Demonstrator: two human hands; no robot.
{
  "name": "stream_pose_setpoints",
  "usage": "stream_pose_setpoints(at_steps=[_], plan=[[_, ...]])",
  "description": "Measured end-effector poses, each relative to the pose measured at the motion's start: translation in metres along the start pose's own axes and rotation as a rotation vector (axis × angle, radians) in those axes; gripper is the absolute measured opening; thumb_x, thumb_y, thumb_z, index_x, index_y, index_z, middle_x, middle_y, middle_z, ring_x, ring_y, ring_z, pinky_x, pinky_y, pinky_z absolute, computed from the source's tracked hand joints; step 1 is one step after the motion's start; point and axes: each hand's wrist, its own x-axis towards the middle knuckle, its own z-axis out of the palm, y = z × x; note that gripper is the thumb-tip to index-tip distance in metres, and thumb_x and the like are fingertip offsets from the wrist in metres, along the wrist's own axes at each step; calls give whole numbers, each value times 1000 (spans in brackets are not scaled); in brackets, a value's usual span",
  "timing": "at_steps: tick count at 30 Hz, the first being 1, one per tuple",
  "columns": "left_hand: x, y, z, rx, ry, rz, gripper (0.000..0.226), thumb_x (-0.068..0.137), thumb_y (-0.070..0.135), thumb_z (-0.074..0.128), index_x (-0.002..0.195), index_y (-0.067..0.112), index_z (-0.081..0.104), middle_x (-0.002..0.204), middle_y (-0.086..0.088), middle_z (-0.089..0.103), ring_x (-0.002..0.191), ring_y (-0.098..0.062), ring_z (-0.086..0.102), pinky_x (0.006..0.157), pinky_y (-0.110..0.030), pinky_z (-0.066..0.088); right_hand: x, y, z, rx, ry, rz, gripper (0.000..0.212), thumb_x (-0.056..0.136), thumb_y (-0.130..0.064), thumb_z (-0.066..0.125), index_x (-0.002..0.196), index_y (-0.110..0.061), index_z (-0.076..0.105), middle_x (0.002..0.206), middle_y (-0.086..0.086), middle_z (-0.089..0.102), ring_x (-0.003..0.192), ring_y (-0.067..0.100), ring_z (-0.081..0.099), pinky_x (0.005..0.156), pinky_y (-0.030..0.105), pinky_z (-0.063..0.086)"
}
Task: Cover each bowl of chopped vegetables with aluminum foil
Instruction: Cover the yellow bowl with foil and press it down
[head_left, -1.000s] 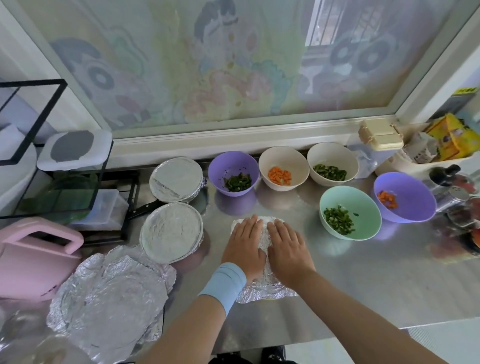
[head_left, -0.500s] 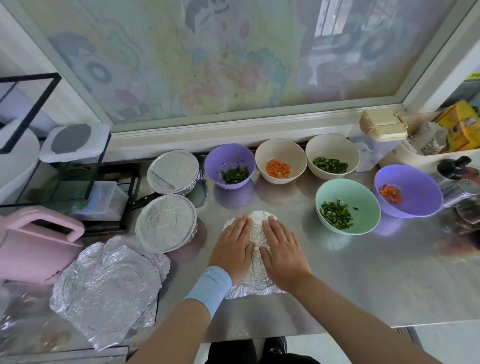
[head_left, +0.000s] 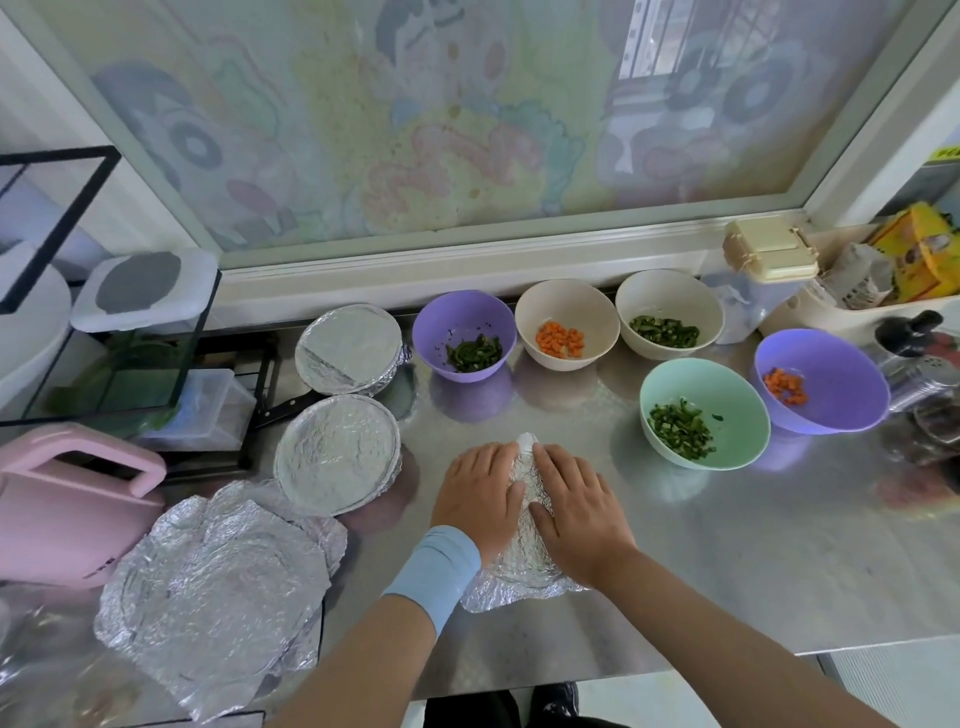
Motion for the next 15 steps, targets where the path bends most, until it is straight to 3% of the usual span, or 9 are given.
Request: stream_pose_setpoints(at_steps=[2,5,15], plan=[[12,-3,-2,-35,32,86,47,94,31,32,136,18,50,133,2,54,122,-19,49,107,-35,37,0,0,0,-13,6,1,68,92,-44,37,153,-16,29,148,3,40,128,22,43,103,41,42],[19,-8,6,-85,7,192,49,99,28,28,143,16,46,140,2,51,127,-16,47,109,-33,39,-2,0,1,-31,25,15,67,92,-42,37,152,-14,30,148,4,41,128,23,44,104,40,41],[-1,-1,9,-74,38,-20,54,95,37,14,137,23,46,132,7,52,109,-17,55,86,-35,50,3,-2,-7,-122,-26,-52,65,96,-44,34,150,-9,33,146,9,43,133,29,41,111,44,34]])
